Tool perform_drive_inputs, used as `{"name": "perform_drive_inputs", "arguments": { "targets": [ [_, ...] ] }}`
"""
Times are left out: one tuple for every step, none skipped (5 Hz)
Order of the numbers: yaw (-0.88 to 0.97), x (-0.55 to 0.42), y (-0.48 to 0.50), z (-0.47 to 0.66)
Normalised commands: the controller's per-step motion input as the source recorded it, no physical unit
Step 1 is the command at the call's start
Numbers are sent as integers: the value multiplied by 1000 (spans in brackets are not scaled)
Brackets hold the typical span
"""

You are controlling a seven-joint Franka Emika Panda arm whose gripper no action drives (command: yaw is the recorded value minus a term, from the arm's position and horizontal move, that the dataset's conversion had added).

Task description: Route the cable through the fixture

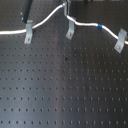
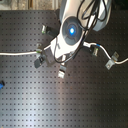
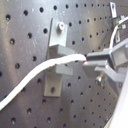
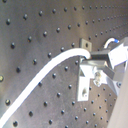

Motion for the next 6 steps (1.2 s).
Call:
{"name": "perform_drive_inputs", "arguments": {
  "targets": [
    [-14, -91, -68, 200],
    [-146, -61, -58, 169],
    [-151, -16, -8, 142],
    [-217, -50, -29, 201],
    [-491, -97, -64, 361],
    [-463, -27, -22, 232]
  ]
}}
